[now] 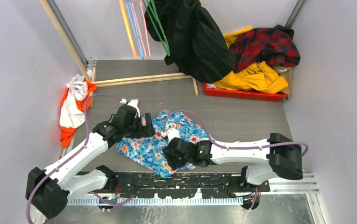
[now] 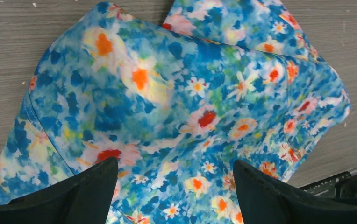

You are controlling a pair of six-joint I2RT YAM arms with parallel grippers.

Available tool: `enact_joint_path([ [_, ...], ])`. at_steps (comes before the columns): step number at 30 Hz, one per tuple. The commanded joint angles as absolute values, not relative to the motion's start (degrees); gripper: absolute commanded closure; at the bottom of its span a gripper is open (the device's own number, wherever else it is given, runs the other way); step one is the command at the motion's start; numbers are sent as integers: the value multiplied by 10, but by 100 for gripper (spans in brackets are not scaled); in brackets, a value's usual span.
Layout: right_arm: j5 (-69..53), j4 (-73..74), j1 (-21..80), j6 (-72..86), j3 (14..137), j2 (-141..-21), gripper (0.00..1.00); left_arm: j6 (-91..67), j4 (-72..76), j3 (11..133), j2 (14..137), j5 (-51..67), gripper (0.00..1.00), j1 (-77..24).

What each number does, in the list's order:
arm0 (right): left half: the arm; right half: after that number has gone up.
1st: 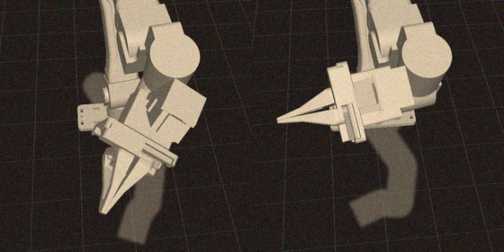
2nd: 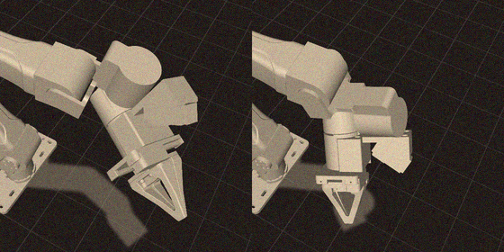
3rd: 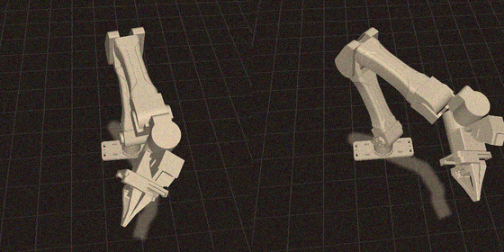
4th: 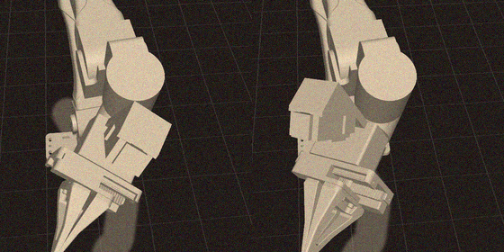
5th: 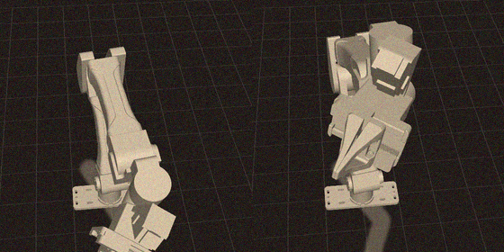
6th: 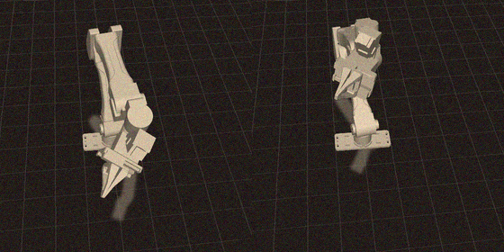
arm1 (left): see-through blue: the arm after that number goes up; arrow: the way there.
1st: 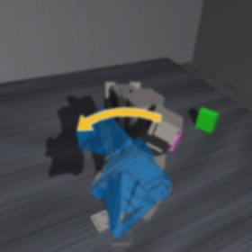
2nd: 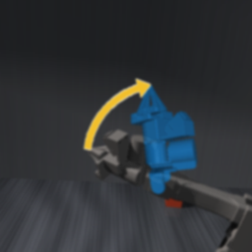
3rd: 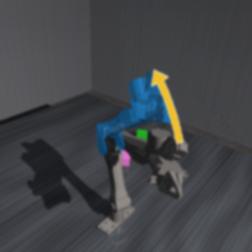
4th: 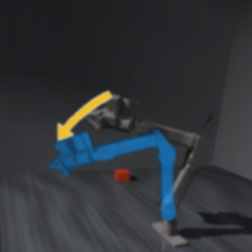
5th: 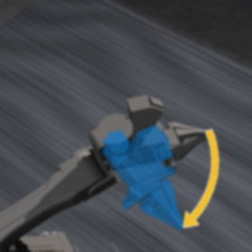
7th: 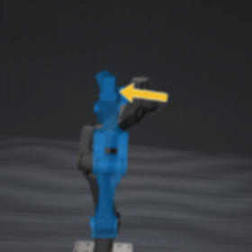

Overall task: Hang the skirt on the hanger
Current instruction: Place the skirt at the center of the board, then flatten out the skirt at the center of the board.

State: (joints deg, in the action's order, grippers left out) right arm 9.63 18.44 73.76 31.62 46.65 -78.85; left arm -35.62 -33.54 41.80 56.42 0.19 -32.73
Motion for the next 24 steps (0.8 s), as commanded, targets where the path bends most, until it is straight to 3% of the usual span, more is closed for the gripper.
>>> enact_joint_path([
  [1, 159, 122, 751, 355, 486, -826, 45, -356, -269, 415, 594, -23, 11, -311],
  [8, 176, 127, 769, 374, 499, -874, 44, -355, -220, 397, 646, -7, 22, -296],
  [18, 176, 144, 778, 385, 513, -909, 55, -355, -175, 387, 689, 12, 51, -291],
  [24, 212, 178, 783, 388, 530, -932, 55, -352, -169, 384, 695, 6, 59, -290],
])
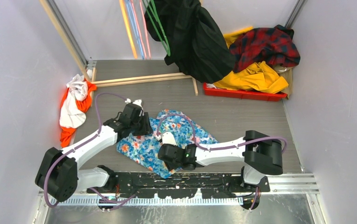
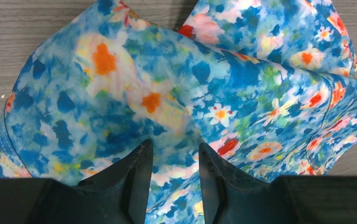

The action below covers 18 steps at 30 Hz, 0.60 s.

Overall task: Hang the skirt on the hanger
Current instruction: Flatten out the skirt at the center of the board.

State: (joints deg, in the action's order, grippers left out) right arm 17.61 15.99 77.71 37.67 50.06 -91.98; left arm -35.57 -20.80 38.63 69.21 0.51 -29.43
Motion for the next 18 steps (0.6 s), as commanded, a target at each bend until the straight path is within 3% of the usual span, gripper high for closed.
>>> enact_joint_path([
  [1, 211, 178, 784, 389, 531, -935, 55, -352, -167, 382, 697, 7, 59, -290],
  [6, 209, 183, 787, 395, 533, -949, 60, -352, -151, 374, 711, 10, 63, -290],
  [12, 205, 187, 787, 394, 535, -943, 82, -353, -145, 373, 719, 16, 63, -290],
  [15, 212, 197, 788, 391, 536, -922, 97, -353, -153, 379, 711, 16, 58, -290],
  [18, 227, 220, 788, 384, 541, -891, 99, -350, -172, 389, 699, 10, 45, -290],
])
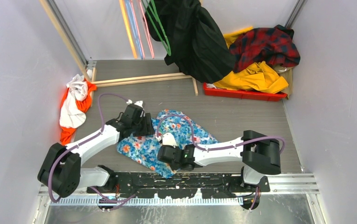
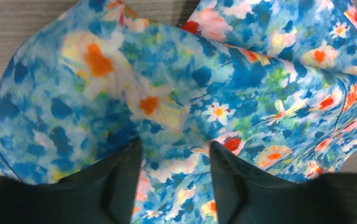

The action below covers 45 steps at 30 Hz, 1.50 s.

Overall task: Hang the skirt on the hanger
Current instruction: Flatten out the skirt at the center of the board.

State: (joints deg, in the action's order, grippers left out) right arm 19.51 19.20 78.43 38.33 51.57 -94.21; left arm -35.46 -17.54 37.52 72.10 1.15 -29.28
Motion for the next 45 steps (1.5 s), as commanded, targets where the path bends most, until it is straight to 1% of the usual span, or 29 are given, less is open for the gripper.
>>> enact_joint_path([
  [1, 233, 230, 788, 380, 544, -880, 99, -349, -179, 393, 693, 9, 39, -290],
  [5, 255, 272, 788, 365, 560, -831, 99, -344, -207, 413, 666, 10, 26, -290],
  [10, 275, 314, 788, 351, 580, -796, 99, -338, -237, 441, 649, 8, 17, -290],
  [13, 280, 335, 788, 354, 580, -771, 99, -338, -243, 455, 649, 10, 15, -290],
  [17, 279, 360, 788, 365, 565, -711, 99, -341, -246, 464, 655, 23, 15, -290],
  [23, 291, 439, 790, 386, 548, -615, 99, -342, -246, 458, 654, 22, 14, -290],
  [26, 288, 460, 791, 399, 533, -586, 99, -344, -245, 456, 655, 23, 14, -290],
  [34, 290, 459, 791, 408, 516, -569, 99, -359, -226, 455, 675, 22, 14, -290],
  [45, 296, 466, 791, 407, 515, -561, 99, -384, -225, 495, 747, 57, 13, -290],
])
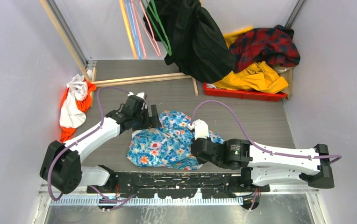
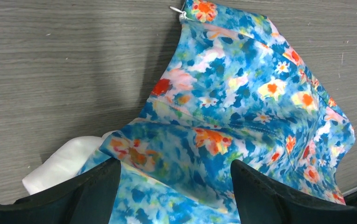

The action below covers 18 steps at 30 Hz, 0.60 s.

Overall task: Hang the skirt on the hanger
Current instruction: Flatten out the skirt at the center of the board.

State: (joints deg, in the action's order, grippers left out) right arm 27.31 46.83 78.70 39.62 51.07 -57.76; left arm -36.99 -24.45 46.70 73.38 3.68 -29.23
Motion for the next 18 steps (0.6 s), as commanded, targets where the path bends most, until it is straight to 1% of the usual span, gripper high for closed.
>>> enact_joint_path([
  [1, 296, 465, 791, 407, 513, -561, 99, -386, -224, 496, 749, 58, 14, -290],
  [2, 295, 463, 791, 406, 512, -562, 99, -387, -223, 497, 751, 58, 19, -290],
  [4, 295, 463, 791, 407, 511, -561, 99, -389, -216, 500, 759, 64, 34, -291],
  [6, 292, 461, 791, 404, 510, -561, 99, -388, -216, 509, 771, 76, 66, -290],
  [7, 294, 461, 791, 405, 510, -559, 99, -387, -217, 514, 779, 83, 80, -290],
  [8, 295, 461, 791, 405, 509, -557, 99, -386, -220, 518, 781, 87, 93, -290],
  [9, 295, 463, 791, 403, 510, -554, 99, -385, -222, 522, 782, 90, 99, -291],
  [14, 310, 481, 792, 395, 529, -543, 99, -368, -273, 555, 754, 84, 100, -291],
  [18, 336, 509, 791, 368, 583, -549, 99, -344, -342, 623, 723, 59, 100, -290],
])
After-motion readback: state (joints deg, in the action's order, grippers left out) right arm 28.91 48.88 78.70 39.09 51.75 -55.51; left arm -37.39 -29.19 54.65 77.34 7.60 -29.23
